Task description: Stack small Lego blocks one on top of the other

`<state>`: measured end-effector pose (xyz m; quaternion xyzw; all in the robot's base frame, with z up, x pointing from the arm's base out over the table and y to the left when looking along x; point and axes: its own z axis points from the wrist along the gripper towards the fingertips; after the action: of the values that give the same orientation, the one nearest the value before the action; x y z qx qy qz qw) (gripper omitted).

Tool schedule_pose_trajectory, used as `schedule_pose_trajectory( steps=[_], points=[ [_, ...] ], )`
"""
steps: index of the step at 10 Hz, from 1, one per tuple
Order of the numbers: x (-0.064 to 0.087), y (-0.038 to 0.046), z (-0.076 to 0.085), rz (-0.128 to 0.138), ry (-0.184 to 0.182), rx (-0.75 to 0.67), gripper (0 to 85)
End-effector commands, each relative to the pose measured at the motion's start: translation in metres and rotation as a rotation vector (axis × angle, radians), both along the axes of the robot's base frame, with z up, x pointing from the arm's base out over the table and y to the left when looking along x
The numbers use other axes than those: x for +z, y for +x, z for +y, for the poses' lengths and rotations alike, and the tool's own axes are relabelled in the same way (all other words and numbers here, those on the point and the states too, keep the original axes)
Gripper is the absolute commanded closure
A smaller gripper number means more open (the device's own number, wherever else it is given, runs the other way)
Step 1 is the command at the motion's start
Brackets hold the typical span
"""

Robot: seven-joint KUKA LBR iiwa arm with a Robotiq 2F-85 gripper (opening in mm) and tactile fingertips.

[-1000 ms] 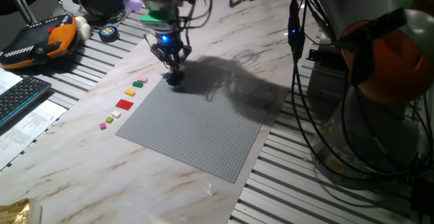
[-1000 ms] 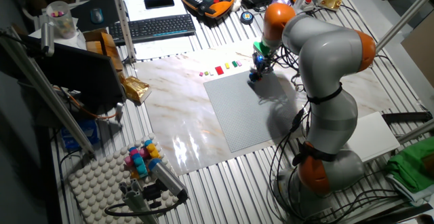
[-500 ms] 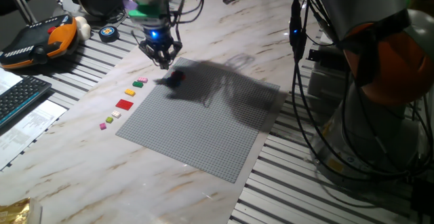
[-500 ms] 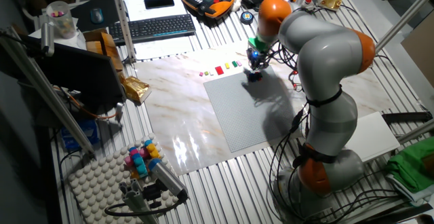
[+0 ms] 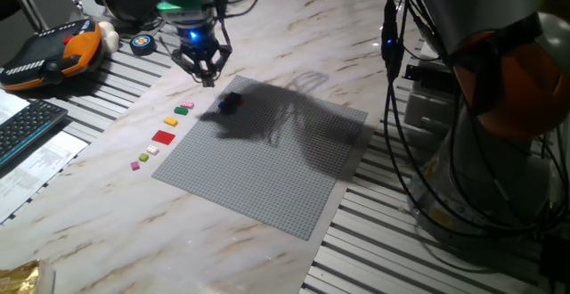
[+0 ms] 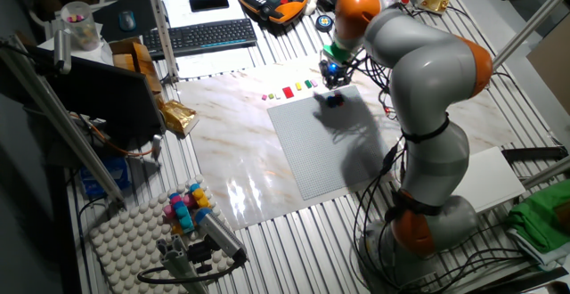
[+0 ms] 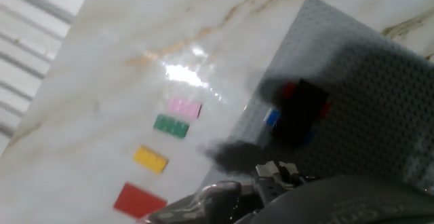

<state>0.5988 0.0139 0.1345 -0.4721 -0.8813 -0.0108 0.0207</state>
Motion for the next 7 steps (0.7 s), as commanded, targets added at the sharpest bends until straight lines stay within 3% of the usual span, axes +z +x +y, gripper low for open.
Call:
schedule_pose_trajectory(
  steps=[1, 3, 5, 7],
  points=[
    [0.008, -0.0023, 0.012, 0.001, -0.007, 0.1, 84.3],
    [0.021, -0.0042, 0.029, 0.007, -0.028, 0.149, 84.3],
    [0.027, -0.0106, 0.031, 0.003, -0.008, 0.228, 84.3],
    [0.028, -0.0116, 0.032, -0.002, 0.0, 0.259, 84.3]
  ],
)
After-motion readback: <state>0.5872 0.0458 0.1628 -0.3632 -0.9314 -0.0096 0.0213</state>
